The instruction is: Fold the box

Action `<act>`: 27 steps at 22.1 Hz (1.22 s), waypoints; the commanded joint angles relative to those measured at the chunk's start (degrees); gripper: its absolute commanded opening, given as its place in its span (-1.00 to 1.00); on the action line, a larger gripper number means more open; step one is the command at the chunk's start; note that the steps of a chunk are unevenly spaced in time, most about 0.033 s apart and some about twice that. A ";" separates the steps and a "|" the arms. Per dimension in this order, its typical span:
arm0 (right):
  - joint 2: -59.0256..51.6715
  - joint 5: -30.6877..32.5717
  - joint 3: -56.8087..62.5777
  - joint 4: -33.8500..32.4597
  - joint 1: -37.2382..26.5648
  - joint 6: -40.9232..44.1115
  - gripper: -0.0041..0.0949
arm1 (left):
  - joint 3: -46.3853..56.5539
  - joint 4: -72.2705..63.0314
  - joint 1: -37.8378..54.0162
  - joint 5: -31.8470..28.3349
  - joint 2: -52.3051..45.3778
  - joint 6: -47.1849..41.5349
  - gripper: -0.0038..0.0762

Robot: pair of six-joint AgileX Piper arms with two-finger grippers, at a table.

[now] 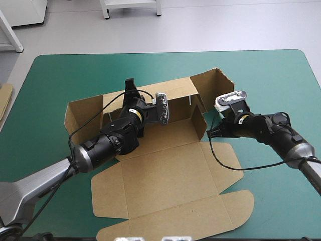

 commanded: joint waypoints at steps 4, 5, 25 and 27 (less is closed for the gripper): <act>1.04 -2.30 -1.91 0.56 0.03 -0.01 -0.92 | -0.74 -2.32 -0.15 0.07 -1.86 -1.23 -0.92; 1.15 -2.43 -1.91 0.56 0.03 -0.01 -0.92 | -0.74 -2.32 -0.15 0.07 -1.86 -1.23 -0.92; 2.82 -0.37 -7.26 0.82 0.03 -0.01 -0.92 | -0.74 -2.52 -0.15 -0.12 -1.86 -1.23 -0.92; 3.75 1.64 -9.73 0.82 0.03 -0.01 -0.92 | -0.74 -2.52 -0.15 -0.12 -1.86 -1.23 -0.93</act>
